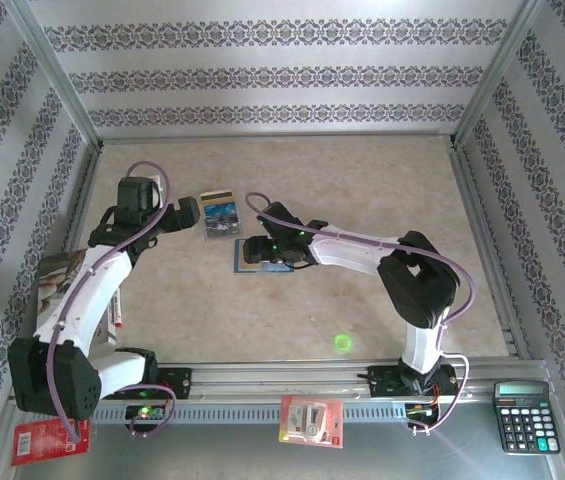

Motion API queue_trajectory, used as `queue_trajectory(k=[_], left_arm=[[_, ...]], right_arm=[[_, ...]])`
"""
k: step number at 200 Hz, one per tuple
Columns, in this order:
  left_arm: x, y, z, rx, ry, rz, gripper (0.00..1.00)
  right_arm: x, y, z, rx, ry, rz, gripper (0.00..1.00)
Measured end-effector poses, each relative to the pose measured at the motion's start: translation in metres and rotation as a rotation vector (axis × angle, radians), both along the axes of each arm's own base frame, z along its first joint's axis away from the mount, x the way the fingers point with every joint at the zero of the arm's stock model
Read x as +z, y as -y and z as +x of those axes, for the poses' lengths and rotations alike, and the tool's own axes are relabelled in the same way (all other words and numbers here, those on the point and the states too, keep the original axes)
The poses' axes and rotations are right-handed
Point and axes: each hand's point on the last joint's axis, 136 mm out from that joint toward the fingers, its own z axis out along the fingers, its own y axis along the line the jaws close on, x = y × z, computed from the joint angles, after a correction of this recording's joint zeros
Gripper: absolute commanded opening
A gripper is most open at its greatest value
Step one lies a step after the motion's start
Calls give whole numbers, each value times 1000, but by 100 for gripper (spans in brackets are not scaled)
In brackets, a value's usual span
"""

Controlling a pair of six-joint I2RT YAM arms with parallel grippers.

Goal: Take the credit cards out of the card holder

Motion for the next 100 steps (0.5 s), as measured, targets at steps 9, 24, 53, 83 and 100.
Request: queue_trajectory(k=[9, 24, 53, 83, 100], left_arm=[[-1, -4, -4, 16, 2, -15, 100], [0, -8, -8, 31, 12, -43, 100], [8, 1, -8, 1, 45, -100, 100], [12, 9, -8, -30, 54, -140, 100], [12, 12, -7, -43, 60, -155, 100]], right_arm=[[-4, -3, -2, -8, -18, 0, 77], [-8, -4, -4, -21, -45, -12, 78], [-12, -5, 2, -48, -72, -58, 77], [-14, 1, 9, -75, -70, -128, 76], [-17, 3, 15, -76, -65, -177, 76]])
